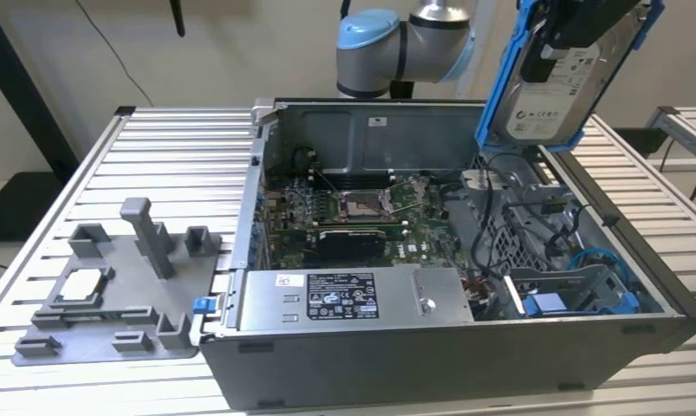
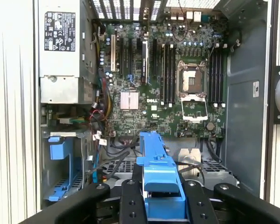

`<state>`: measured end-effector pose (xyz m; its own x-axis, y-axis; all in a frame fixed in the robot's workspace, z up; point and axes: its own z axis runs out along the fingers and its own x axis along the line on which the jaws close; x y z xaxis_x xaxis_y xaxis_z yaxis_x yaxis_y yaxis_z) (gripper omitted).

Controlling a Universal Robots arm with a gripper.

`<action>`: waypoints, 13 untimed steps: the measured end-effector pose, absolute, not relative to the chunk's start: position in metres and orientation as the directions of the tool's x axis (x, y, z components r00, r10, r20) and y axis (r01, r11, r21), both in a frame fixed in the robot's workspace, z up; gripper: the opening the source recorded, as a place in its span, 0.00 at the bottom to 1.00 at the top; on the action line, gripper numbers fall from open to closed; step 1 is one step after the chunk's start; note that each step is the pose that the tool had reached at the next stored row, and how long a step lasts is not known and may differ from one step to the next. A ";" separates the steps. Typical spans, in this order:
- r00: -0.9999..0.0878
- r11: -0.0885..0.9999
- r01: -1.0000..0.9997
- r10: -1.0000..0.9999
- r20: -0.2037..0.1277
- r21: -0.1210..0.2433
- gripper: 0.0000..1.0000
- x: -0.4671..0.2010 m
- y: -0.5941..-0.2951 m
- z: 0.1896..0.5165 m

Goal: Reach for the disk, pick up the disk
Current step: 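Pick up the disk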

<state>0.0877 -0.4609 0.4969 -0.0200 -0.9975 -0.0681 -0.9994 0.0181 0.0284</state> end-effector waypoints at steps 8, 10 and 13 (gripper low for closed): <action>-0.020 0.018 -0.999 -0.998 -0.066 0.028 0.00 0.088 -0.481 0.497; -0.020 0.018 -0.999 -0.998 -0.065 0.028 0.00 0.089 -0.486 0.497; -0.020 0.018 -0.999 -0.998 -0.063 0.028 0.00 0.089 -0.494 0.497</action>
